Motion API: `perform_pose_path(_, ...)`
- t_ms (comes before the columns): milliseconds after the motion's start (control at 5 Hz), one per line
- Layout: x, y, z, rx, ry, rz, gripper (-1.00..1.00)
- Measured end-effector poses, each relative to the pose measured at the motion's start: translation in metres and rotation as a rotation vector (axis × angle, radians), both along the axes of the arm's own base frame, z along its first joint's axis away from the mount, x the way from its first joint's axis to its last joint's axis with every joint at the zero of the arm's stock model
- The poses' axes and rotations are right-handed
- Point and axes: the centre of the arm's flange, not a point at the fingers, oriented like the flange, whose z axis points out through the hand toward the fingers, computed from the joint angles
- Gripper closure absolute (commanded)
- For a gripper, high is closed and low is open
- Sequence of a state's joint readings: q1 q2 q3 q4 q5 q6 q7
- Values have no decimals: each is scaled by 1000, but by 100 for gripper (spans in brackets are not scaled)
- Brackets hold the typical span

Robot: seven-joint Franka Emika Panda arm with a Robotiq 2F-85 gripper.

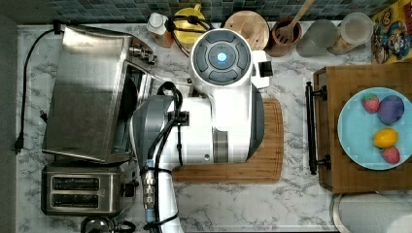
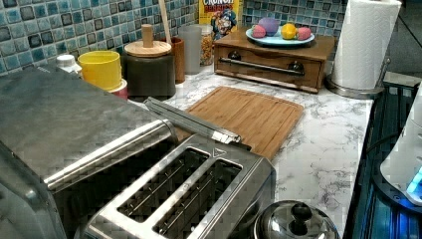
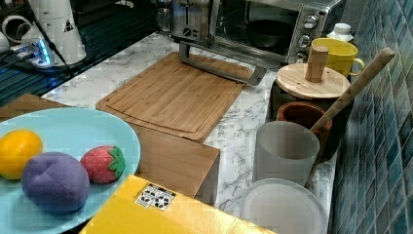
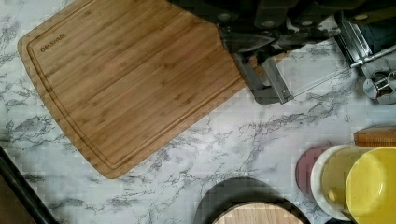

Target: Close the oven.

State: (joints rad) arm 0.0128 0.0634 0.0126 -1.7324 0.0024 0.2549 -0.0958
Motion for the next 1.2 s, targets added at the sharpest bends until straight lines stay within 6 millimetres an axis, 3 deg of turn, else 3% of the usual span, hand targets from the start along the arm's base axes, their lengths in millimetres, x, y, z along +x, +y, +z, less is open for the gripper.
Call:
perform_pose_path(200, 1, 2, -2, 0, 4, 3, 100)
perform_pose_path(600, 0, 0, -13, 47, -164, 37, 100)
perform_pose_path(1000, -52, -22, -60, 161, -102, 37, 100)
perform_pose_path(1200, -66, -41, -91, 194, -108, 83, 100)
